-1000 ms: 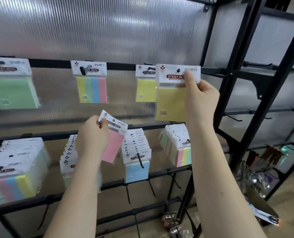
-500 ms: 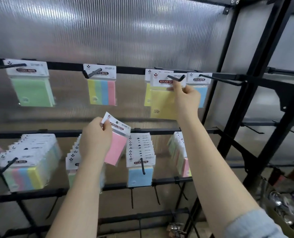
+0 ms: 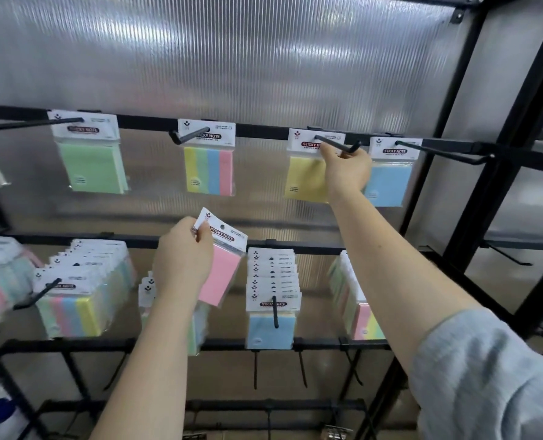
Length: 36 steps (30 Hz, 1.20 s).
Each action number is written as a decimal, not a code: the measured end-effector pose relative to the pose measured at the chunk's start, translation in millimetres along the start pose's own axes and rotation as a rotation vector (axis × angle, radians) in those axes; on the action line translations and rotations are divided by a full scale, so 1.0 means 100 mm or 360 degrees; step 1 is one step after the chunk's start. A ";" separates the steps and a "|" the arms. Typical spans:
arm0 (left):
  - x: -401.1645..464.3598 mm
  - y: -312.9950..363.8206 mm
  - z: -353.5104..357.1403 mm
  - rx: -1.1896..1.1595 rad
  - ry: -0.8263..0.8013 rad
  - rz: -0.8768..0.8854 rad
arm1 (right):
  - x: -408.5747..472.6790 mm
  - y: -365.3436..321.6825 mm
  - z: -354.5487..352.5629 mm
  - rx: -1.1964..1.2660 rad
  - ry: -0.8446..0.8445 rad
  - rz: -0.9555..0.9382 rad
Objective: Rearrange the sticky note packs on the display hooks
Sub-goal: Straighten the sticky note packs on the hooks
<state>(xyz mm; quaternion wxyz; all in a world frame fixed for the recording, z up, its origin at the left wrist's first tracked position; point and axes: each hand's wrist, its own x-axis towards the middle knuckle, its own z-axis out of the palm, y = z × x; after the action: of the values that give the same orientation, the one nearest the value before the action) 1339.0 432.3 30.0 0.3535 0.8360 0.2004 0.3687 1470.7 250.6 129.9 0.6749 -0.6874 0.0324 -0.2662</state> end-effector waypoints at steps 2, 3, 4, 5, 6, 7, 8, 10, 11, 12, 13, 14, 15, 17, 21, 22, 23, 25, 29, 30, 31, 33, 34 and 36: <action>-0.02 0.01 0.00 -0.0009 0.0015 0.0003 | -0.02 0.02 0.00 0.0035 0.0020 -0.0013; -0.03 0.02 0.00 -0.0007 0.0022 0.0005 | -0.03 0.03 -0.01 0.0050 0.0028 -0.0023; -0.05 0.02 -0.01 -0.0003 0.0030 0.0005 | -0.04 0.04 -0.02 0.0068 0.0035 -0.0033; -0.07 0.04 -0.01 0.0003 0.0038 0.0003 | -0.05 0.05 -0.04 0.0092 0.0039 -0.0036; -0.10 0.05 -0.02 0.0008 0.0045 0.0000 | -0.07 0.06 -0.06 0.0118 0.0043 -0.0030; -0.13 0.07 -0.02 0.0009 0.0052 -0.0005 | -0.09 0.08 -0.08 0.0138 0.0047 -0.0017; -0.17 0.08 -0.03 0.0005 0.0060 -0.0011 | -0.11 0.10 -0.09 0.0152 0.0049 0.0000; -0.25 0.10 -0.05 -0.0019 0.0078 -0.0031 | -0.17 0.15 -0.14 0.0158 0.0047 0.0034; -0.30 0.10 -0.07 -0.0037 0.0082 -0.0046 | -0.20 0.18 -0.16 0.0149 0.0047 0.0038; -0.34 0.09 -0.08 -0.0050 0.0083 -0.0057 | -0.23 0.21 -0.18 0.0143 0.0048 0.0036; -0.38 0.08 -0.10 -0.0051 0.0091 -0.0063 | -0.27 0.23 -0.19 0.0144 0.0049 0.0032; -0.42 0.06 -0.13 -0.0041 0.0107 -0.0068 | -0.31 0.24 -0.21 0.0146 0.0047 0.0025; -0.46 0.05 -0.16 -0.0028 0.0124 -0.0074 | -0.36 0.24 -0.22 0.0143 0.0041 0.0017; -0.52 0.02 -0.24 -0.0018 0.0155 -0.0102 | -0.47 0.24 -0.24 0.0137 0.0017 0.0008; -0.55 -0.07 -0.43 -0.0036 0.0204 -0.0145 | -0.80 0.29 -0.27 0.0101 -0.0039 -0.0001; -0.55 -0.11 -0.48 -0.0032 0.0212 -0.0143 | -0.89 0.31 -0.26 0.0082 -0.0056 -0.0007; -0.55 -0.15 -0.55 -0.0017 0.0216 -0.0134 | -0.99 0.33 -0.25 0.0060 -0.0078 -0.0005; -0.53 -0.24 -0.69 0.0004 0.0224 -0.0130 | -1.19 0.36 -0.21 0.0006 -0.0148 0.0001; -0.45 -0.52 -1.01 0.0002 0.0221 -0.0162 | -1.63 0.42 -0.05 -0.0139 -0.0334 -0.0075; -0.42 -0.60 -1.10 -0.0010 0.0204 -0.0159 | -1.75 0.44 0.00 -0.0181 -0.0359 -0.0090; -0.38 -0.69 -1.20 -0.0021 0.0184 -0.0159 | -1.88 0.44 0.06 -0.0226 -0.0379 -0.0088; -0.30 -0.87 -1.42 -0.0034 0.0146 -0.0143 | -2.17 0.45 0.20 -0.0317 -0.0412 -0.0058; -0.26 -0.97 -1.54 -0.0040 0.0128 -0.0122 | -2.32 0.46 0.28 -0.0349 -0.0423 -0.0050; -0.19 -1.15 -1.77 -0.0070 0.0101 -0.0084 | -2.63 0.47 0.43 -0.0375 -0.0435 -0.0033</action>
<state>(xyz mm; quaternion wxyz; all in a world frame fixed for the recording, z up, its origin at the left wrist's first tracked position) 1183.8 576.3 21.0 0.3749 0.8103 0.2252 0.3900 1278.4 392.1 2.7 0.5849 -0.7919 -0.0359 -0.1716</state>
